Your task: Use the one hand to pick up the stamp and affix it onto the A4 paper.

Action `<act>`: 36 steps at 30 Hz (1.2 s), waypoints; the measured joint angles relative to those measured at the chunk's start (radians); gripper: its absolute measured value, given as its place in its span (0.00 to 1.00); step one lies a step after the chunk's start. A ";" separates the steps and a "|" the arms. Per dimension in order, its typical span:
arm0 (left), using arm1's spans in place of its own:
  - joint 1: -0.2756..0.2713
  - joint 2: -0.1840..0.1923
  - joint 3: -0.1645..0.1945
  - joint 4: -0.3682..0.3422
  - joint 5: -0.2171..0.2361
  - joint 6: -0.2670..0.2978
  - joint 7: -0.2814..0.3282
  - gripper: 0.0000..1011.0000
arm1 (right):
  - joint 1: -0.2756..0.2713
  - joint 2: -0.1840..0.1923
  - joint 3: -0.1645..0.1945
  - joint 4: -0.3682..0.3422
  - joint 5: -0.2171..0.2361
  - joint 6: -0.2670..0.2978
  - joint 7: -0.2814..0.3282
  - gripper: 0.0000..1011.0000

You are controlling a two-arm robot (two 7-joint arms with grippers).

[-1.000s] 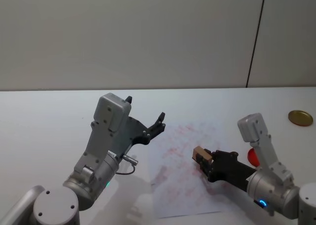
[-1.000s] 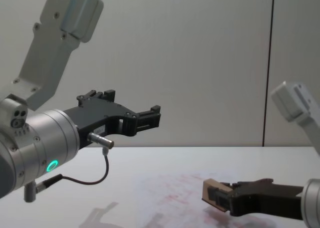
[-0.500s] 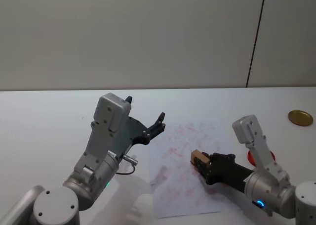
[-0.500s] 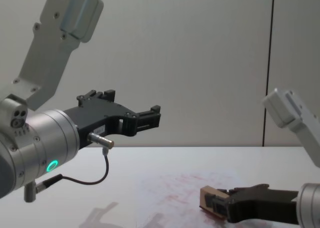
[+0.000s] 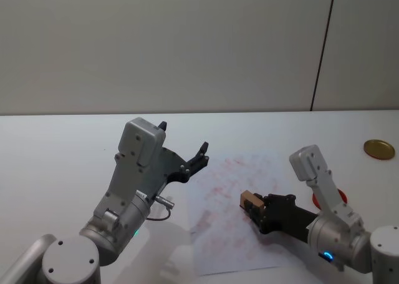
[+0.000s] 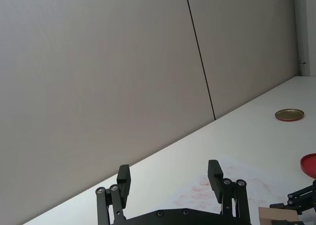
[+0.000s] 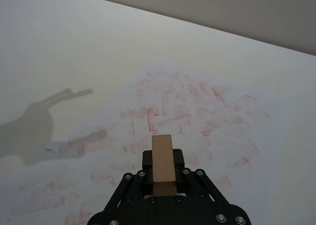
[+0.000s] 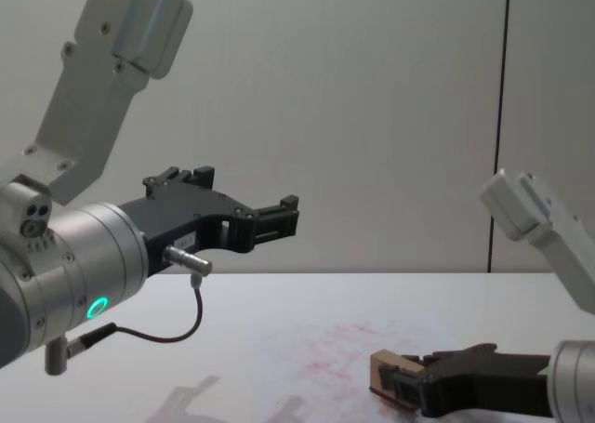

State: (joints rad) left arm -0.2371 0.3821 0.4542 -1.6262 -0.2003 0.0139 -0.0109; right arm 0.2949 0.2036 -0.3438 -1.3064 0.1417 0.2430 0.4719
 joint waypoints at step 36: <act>0.000 0.000 0.000 0.000 0.000 0.000 0.000 0.98 | -0.014 0.050 0.052 -0.123 0.078 -0.053 -0.054 0.22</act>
State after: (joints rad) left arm -0.2371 0.3822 0.4542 -1.6262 -0.2004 0.0139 -0.0109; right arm 0.2809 0.2536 -0.2913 -1.4298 0.2200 0.1896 0.4176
